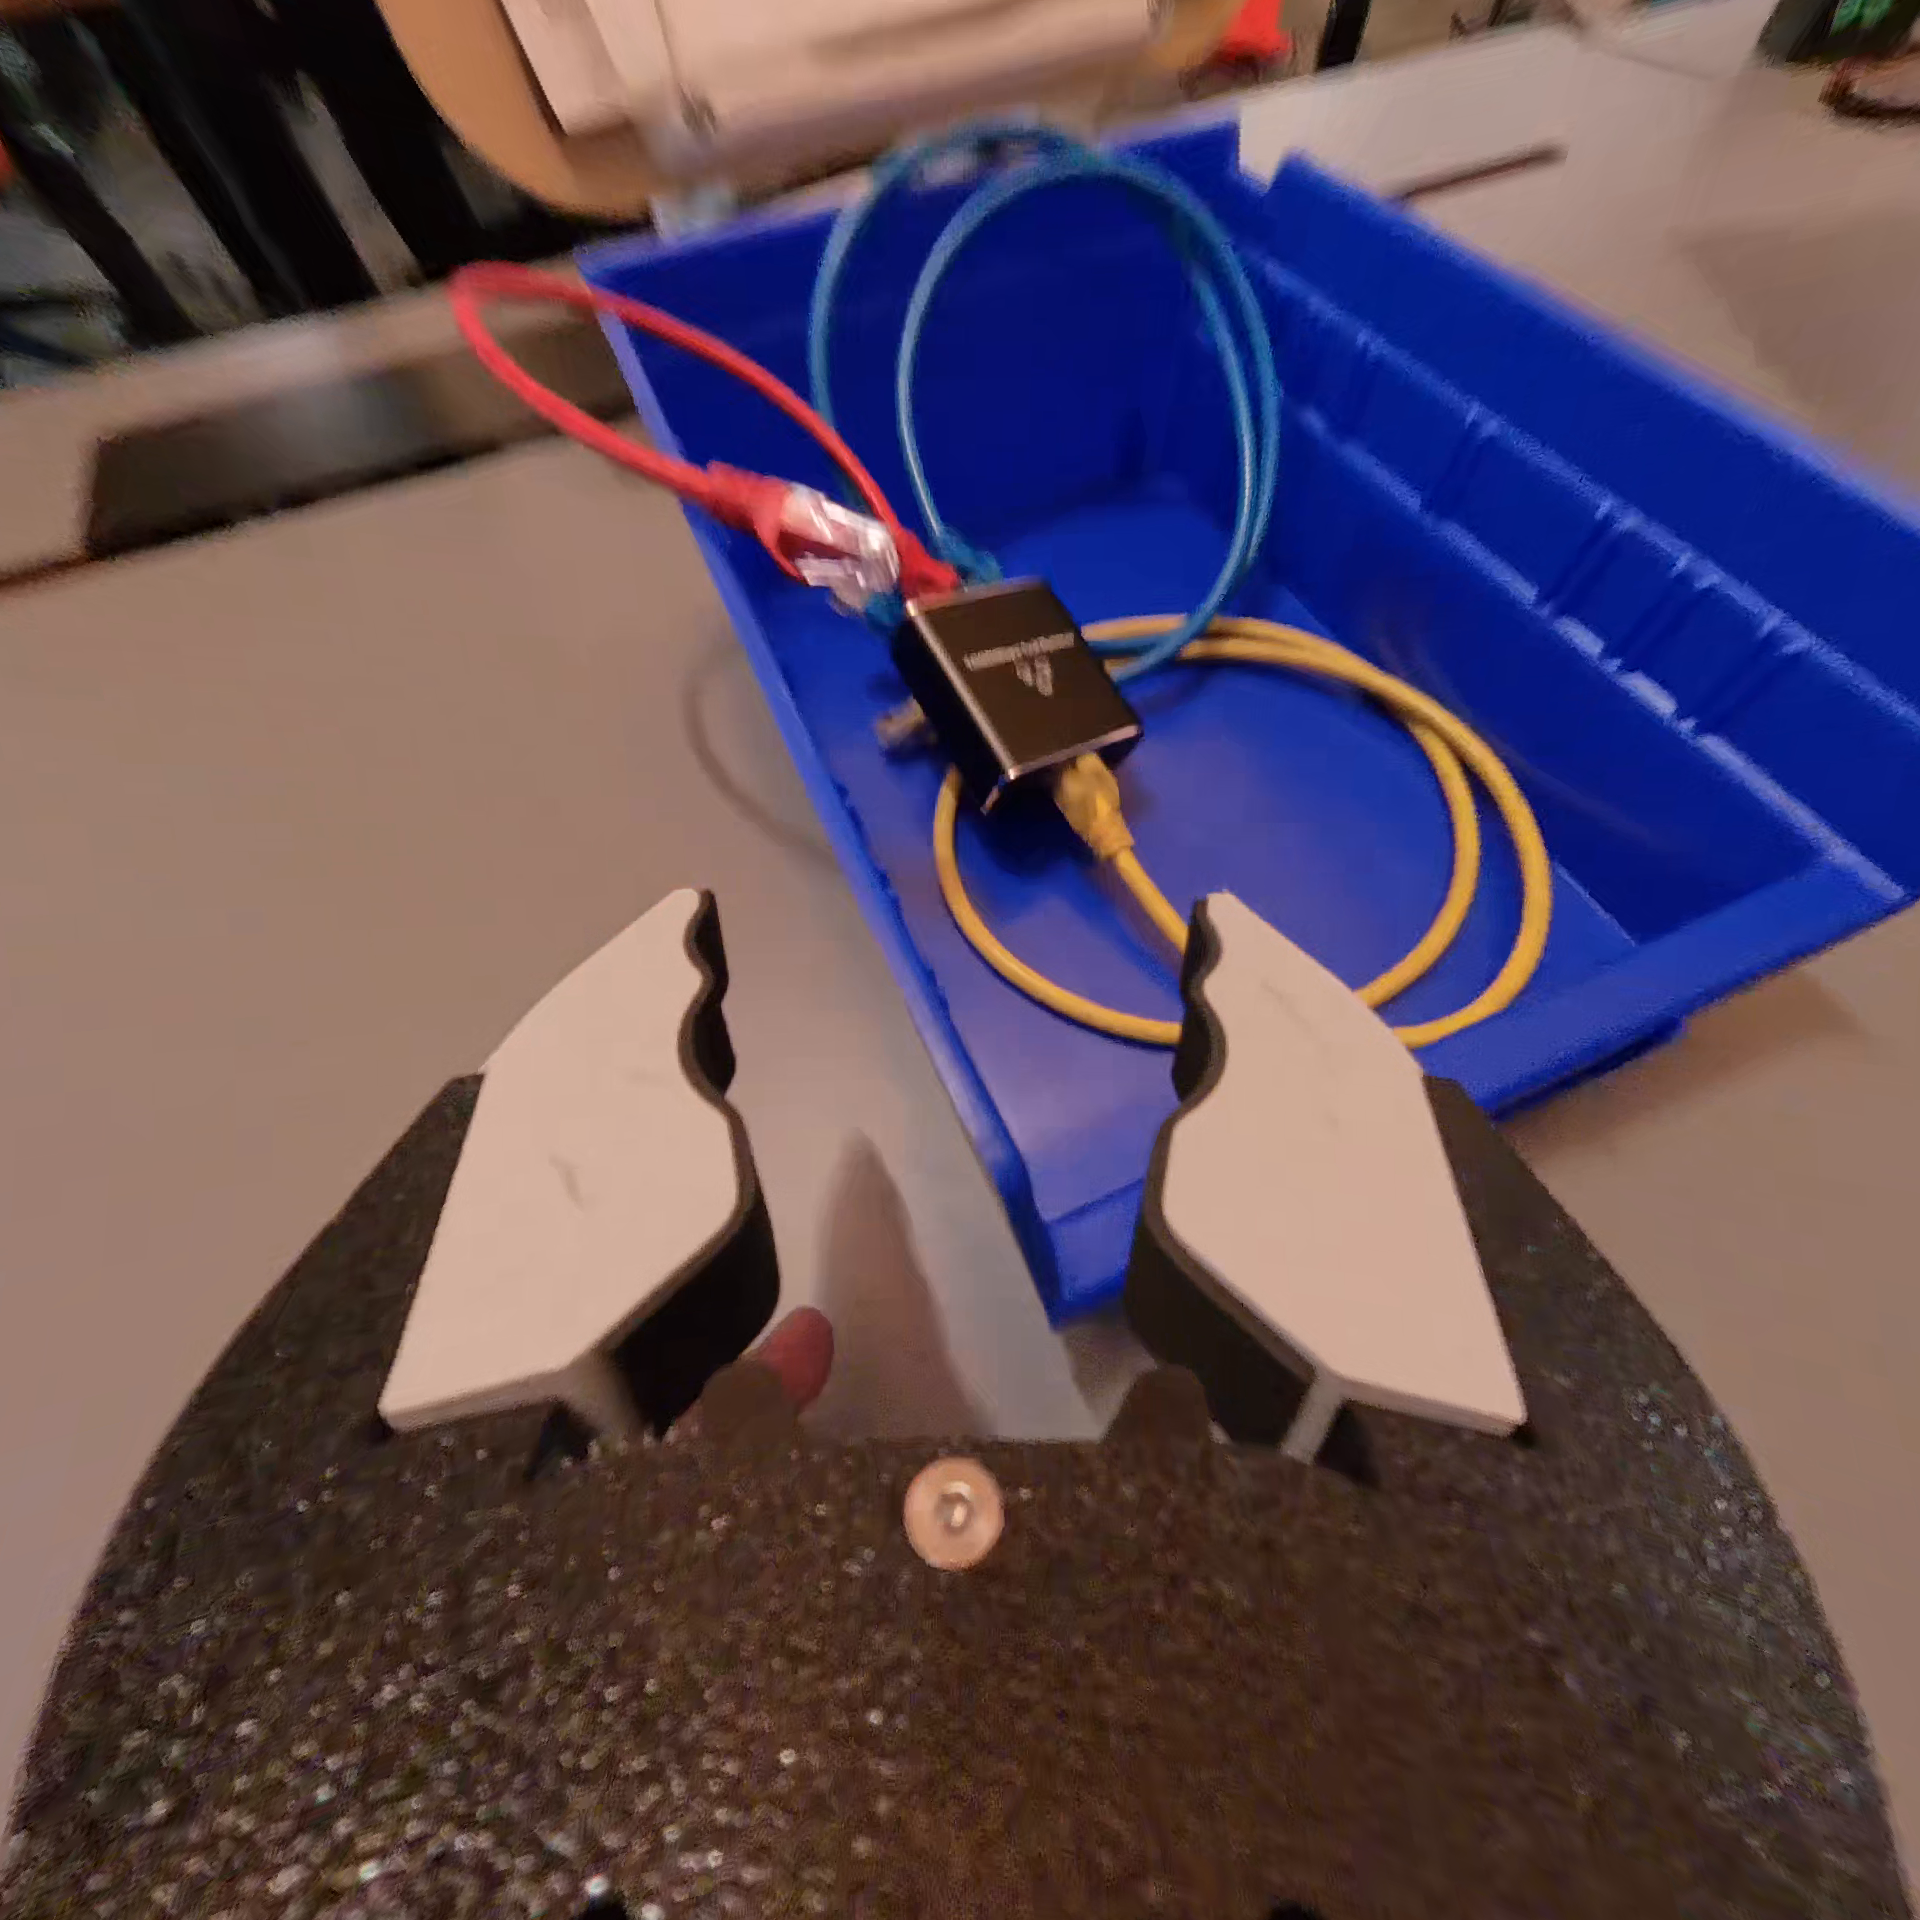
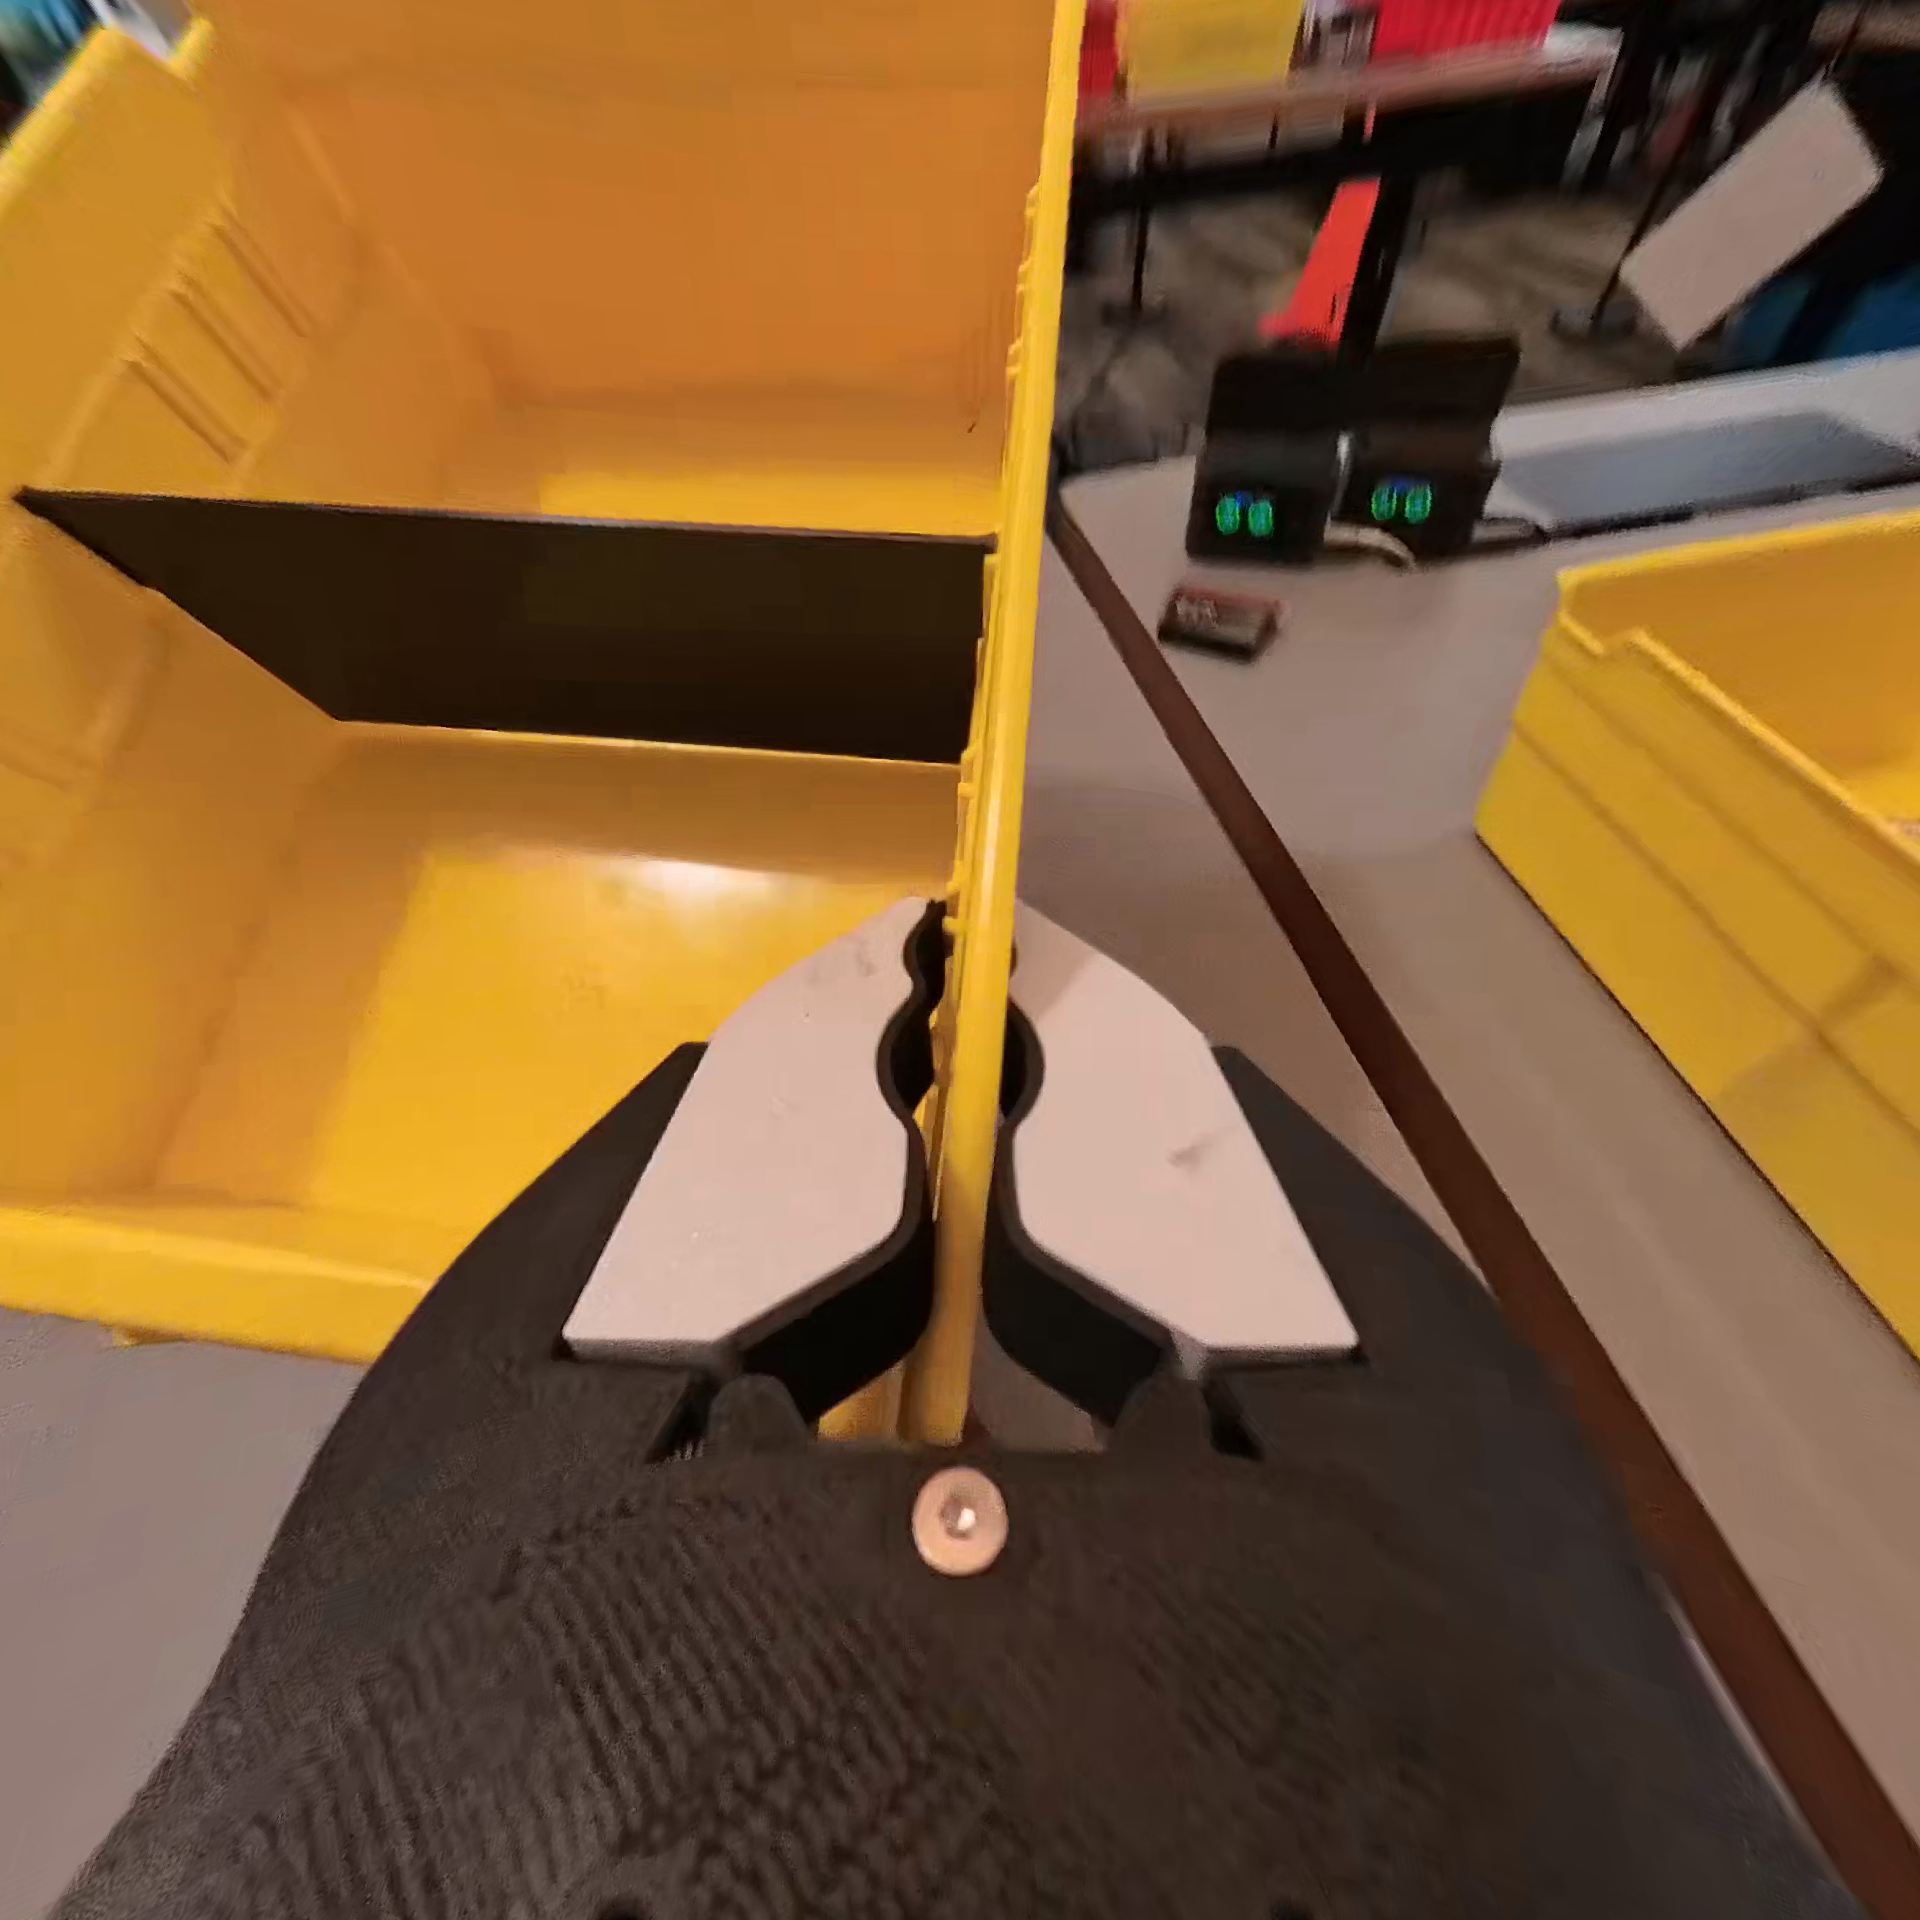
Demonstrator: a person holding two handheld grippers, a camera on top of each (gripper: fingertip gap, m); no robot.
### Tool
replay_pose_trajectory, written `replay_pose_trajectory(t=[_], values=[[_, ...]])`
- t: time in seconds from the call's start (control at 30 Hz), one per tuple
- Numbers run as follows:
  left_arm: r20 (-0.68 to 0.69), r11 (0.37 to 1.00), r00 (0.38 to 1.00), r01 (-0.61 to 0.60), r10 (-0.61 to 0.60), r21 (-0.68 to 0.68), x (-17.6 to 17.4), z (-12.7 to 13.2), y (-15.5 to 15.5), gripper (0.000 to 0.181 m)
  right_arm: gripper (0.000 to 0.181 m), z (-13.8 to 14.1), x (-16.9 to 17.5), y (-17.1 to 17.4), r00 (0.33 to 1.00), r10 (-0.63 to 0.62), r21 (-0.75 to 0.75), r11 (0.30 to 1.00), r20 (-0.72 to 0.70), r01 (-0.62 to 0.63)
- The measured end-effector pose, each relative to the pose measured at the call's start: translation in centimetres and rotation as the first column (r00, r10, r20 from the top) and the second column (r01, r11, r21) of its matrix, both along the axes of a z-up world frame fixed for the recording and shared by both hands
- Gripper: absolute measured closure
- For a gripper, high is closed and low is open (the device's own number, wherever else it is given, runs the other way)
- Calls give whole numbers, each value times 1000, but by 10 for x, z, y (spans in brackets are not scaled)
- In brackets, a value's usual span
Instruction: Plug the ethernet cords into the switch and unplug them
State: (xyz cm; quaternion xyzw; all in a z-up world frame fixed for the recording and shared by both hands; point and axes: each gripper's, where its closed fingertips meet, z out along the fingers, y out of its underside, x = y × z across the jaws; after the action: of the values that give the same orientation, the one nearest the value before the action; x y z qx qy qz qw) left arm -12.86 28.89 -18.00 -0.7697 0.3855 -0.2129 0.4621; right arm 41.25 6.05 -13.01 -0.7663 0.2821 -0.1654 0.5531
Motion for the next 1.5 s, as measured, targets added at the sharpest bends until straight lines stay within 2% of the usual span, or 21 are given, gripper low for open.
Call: replay_pose_trajectory(t=[0.07,0.1,0.13,0.17,0.23,0.3,0.4,0.57,0.63,0.7,0.73,0.83,0.9,1.03,1.1,1.17,1.2,1.27,1.33,1.43,1.5], values=[[-19,998,1000,1,-2,-61,7,-14,6,106,177,-25,14,-1,1000,12,-142,990,-19,-15],[23,997,1000,1,1,-79,12,-12,8,118,177,-34,19,1,999,25,-184,982,-36,-31],[48,997,999,-17,21,-80,13,-11,13,142,177,-41,23,3,998,39,-228,972,-44,-48],[39,997,998,-40,43,-58,12,-11,19,149,177,-49,25,7,997,63,-276,958,-46,-73],[-74,990,990,-112,118,83,-1,-11,35,169,177,-58,26,17,990,97,-287,950,-106,-123],[-120,980,982,-130,149,152,-13,-10,45,172,177,-65,27,26,983,135,-304,938,-123,-167],[-64,983,985,-151,159,108,-31,-12,55,173,177,-71,28,37,974,179,-292,932,-142,-214],[-48,958,962,-262,269,114,-95,-12,90,173,173,-71,28,41,967,224,-314,916,-121,-251],[-48,943,947,-309,317,121,-125,-12,109,173,154,-65,27,40,971,226,-312,920,-75,-238],[-50,938,943,-320,329,133,-150,-12,132,173,131,-43,30,33,986,165,-281,948,26,-152],[-51,938,943,-318,328,139,-161,-12,145,173,126,-29,26,31,986,150,-255,958,72,-127],[-54,946,952,-292,302,138,-186,-12,182,173,109,8,2,30,977,139,-185,977,162,-108],[-58,949,954,-285,295,137,-200,-12,206,173,108,27,-21,32,967,155,-136,982,204,-129],[-50,942,945,-315,322,113,-216,-13,239,173,110,38,-81,41,946,280,-12,959,161,-282],[-126,935,930,-331,346,126,-225,-15,246,154,113,37,-113,42,932,340,52,936,128,-349],[-221,886,858,-442,463,141,-241,-7,247,136,115,34,-141,39,916,382,83,916,119,-393],[-218,867,840,-481,498,126,-239,1,243,132,116,31,-153,38,911,395,80,910,120,-406],[-216,874,847,-472,486,117,-220,15,230,131,116,23,-176,39,900,419,59,902,122,-427],[-303,877,823,-452,480,163,-203,23,221,130,116,16,-200,46,880,458,32,885,122,-465],[-383,928,855,-372,351,18,-156,4,208,128,116,7,-238,66,832,545,17,835,106,-550],[-417,914,838,-404,352,-41,-145,-15,221,124,116,1,-264,81,786,614,23,787,74,-617]])
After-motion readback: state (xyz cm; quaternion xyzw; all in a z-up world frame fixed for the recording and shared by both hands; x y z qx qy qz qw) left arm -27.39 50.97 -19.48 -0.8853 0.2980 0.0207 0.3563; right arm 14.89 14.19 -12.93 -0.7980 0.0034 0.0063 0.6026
